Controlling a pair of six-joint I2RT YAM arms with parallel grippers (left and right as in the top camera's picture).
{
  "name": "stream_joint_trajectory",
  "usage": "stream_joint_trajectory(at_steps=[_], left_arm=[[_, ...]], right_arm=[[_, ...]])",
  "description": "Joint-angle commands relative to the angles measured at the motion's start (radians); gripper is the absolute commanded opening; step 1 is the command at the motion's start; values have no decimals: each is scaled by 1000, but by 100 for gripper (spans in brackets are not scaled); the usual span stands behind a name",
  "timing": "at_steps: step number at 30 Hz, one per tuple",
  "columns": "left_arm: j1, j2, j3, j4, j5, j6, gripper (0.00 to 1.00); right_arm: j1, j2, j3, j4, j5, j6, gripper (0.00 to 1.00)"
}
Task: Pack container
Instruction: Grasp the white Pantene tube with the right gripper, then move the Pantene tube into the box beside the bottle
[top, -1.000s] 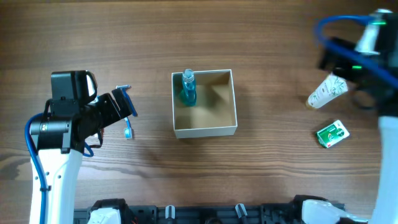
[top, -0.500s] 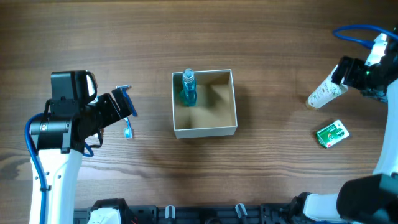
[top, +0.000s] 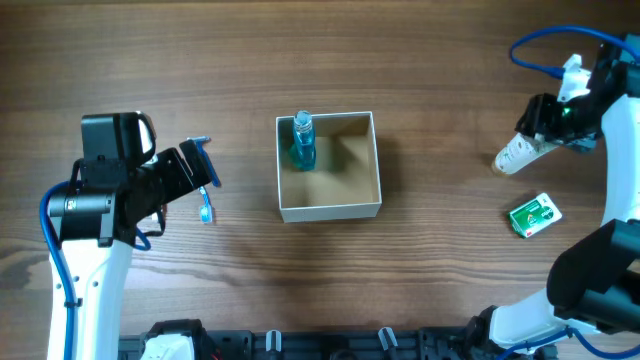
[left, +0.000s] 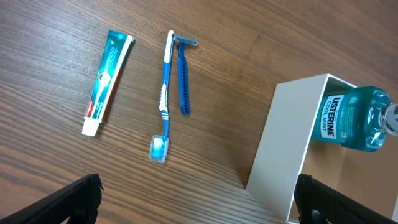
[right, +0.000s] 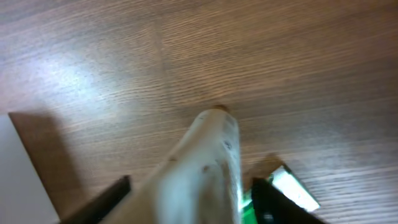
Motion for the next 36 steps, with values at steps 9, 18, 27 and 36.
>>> stream_joint_trajectory(at_steps=[9,18,27,36], left_arm=[[6,2,18,3,8,-6,100],[6,2,18,3,9,-6,100],[6,2,18,3,8,-6,100],[6,2,18,3,8,-6,100]], right_arm=[[44,13,-8,8,-8,-1,15],[44,13,-8,8,13,2,4],[45,11,-8,10,13,28,4],[73,-111,-8,10,13,53,4]])
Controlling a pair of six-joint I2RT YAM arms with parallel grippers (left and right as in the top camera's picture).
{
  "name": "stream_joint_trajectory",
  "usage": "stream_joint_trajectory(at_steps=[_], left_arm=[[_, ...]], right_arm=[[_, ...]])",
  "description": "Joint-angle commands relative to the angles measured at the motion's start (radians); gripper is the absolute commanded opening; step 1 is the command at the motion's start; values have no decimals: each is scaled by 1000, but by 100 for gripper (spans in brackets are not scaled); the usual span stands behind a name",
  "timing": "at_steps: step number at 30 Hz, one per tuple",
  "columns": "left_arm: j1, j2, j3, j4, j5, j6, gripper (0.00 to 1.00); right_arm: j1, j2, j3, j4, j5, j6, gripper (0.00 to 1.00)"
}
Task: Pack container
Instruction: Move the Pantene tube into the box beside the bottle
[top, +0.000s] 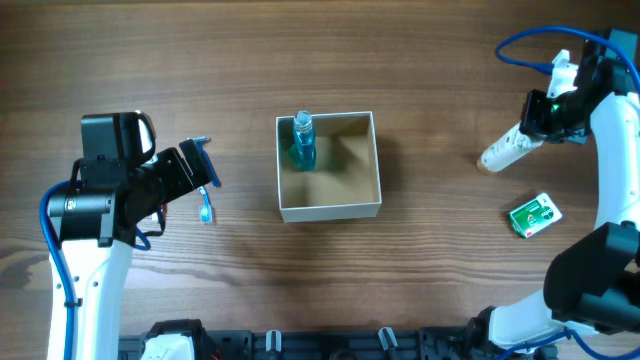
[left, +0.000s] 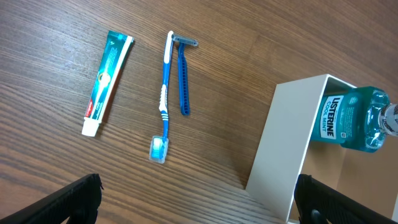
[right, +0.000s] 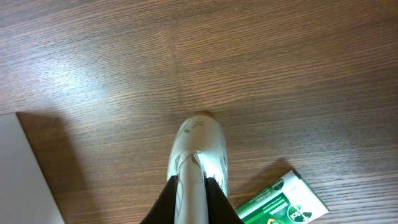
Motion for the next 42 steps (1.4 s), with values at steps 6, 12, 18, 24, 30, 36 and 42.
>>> stream_joint_trajectory(at_steps=[6,12,18,24,30,36,42], left_arm=[[6,2,18,3,8,-6,100],[6,2,18,3,9,-6,100],[6,2,18,3,9,-7,100],[6,2,18,3,9,-6,100],[6,2,18,3,8,-6,100],[6,2,18,3,8,-6,100],[6,2,18,3,9,-6,100]], right_arm=[[95,-245,5,1,-9,24,4],[318,-409,27,57,-8,108,4],[583,-467,28,140,33,229,4],[811,-403,27,142,197,314,4],[883,-265,27,143,228,346,4],[883,-138,27,160,237,347,4],[882,-53,27,203,273,371,4]])
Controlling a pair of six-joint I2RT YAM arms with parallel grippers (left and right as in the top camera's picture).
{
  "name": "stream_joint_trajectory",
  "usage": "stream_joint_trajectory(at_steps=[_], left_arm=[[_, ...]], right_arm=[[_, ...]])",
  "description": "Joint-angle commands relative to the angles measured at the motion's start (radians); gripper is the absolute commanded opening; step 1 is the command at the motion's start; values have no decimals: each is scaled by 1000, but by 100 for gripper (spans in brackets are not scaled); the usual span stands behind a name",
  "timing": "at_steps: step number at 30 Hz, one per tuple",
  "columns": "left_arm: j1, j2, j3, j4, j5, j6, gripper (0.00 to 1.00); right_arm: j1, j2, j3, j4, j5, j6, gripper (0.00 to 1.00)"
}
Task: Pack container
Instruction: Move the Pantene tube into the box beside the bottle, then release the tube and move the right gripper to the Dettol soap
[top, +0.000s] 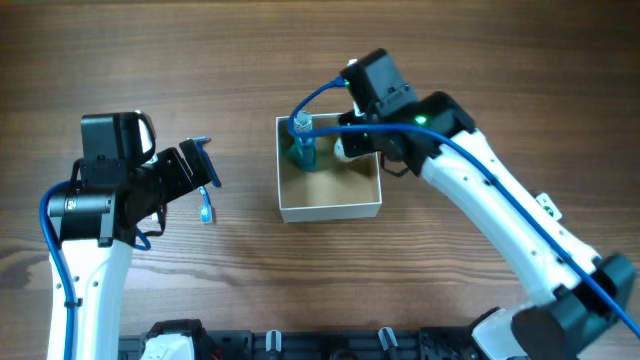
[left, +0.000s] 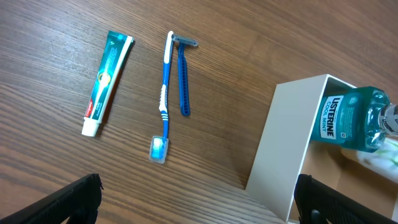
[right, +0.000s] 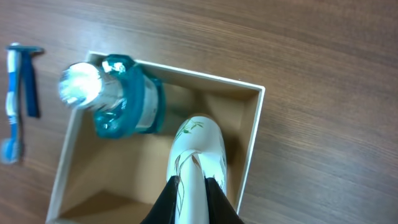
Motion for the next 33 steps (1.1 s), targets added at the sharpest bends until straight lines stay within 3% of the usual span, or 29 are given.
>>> stream_joint_trajectory(at_steps=[1,8,12,15,16,33], left_arm=[[6,2,18,3,8,-6,100],[6,2,18,3,9,-6,100],[6,2,18,3,8,-6,100],[6,2,18,3,9,-6,100],[6,2,18,3,8,-6,100],[6,2,18,2,8,-6,100]], right_arm=[[1,39,29,43,48,29,4],[-3,101,29,75,47,29,4],[-4,109,29,92,47,26,27],[-4,109,29,103,47,19,34],[-4,109,29,105,47,19,42],[-4,99,29,105,48,19,47]])
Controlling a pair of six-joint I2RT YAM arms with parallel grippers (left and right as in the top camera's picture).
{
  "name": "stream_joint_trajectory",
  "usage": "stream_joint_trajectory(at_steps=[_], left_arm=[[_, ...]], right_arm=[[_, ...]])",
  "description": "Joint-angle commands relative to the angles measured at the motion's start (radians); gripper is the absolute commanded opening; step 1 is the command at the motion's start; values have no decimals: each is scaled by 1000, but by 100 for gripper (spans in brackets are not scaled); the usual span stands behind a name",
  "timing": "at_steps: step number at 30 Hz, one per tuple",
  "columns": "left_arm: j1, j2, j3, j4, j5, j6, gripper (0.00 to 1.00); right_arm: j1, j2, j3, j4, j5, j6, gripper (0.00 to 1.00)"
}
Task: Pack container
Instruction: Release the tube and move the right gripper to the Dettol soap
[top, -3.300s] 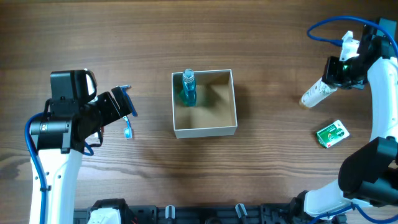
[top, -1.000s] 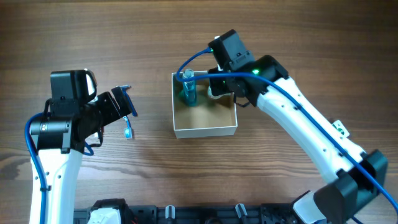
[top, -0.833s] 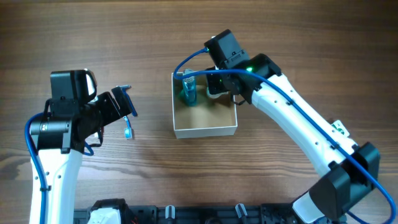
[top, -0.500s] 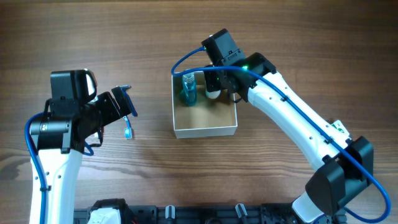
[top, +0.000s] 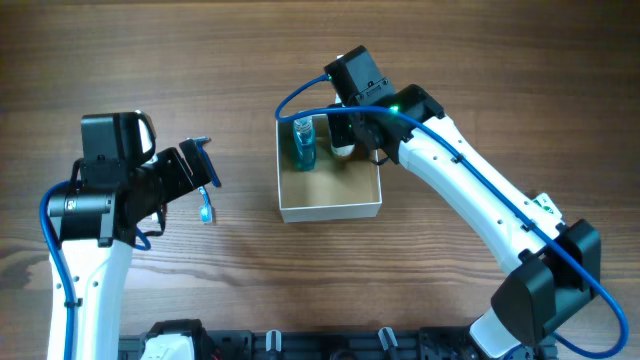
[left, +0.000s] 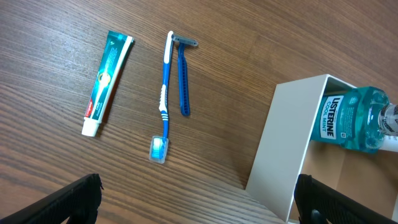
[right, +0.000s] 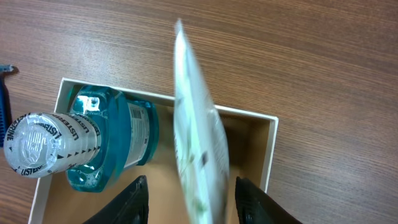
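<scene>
The white box (top: 372, 207) stands mid-table. A blue mouthwash bottle (top: 303, 145) stands in its far left corner, and a white tube (top: 342, 137) leans at the far wall beside it. My right gripper (top: 347, 128) hangs over that spot, open. In the right wrist view the blurred tube (right: 200, 155) stands between the spread fingers (right: 133, 200), next to the bottle (right: 93, 143). My left gripper (left: 199, 205) is open and empty above the table, left of the box (left: 283, 149). Under it lie a toothpaste tube (left: 107, 81), a blue toothbrush (left: 164, 99) and a blue razor (left: 183, 78).
The right arm (top: 470, 210) stretches from the near right corner across to the box and covers the right side of the table. The toothbrush head (top: 207, 212) shows just past the left gripper (top: 195, 172). Bare wood lies in front of the box.
My right gripper, then shut on the white tube low in the box, is now open, and the tube stands free between its fingers by the mouthwash. The left arm has not moved.
My right gripper was open around the white tube at the table's far right. Then it was shut on the tube there, then held it inside the box beside the mouthwash. Now it has let go. The left gripper stayed open over the toothbrush items throughout.
</scene>
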Motion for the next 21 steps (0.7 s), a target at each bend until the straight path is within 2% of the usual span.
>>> stream_joint_trajectory(at_steps=[1,11,13,14,16,19,21], left_arm=[[6,2,18,2,9,-6,100],[6,2,18,2,8,-6,100],[6,2,18,2,8,-6,100],[6,2,18,2,8,-6,100],[6,2,18,2,8,-6,100],[6,2,18,2,8,-6,100],[6,2,18,2,8,-6,100]], right_arm=[[-3,-15,29,1,22,1,48],[-29,-216,55,-55,34,10,56],[-64,-286,55,-57,34,41,61],[-97,-328,55,-62,34,65,67],[-154,-379,55,-77,43,103,68],[-312,-441,55,-200,127,309,69],[-464,-447,55,-336,130,473,83]])
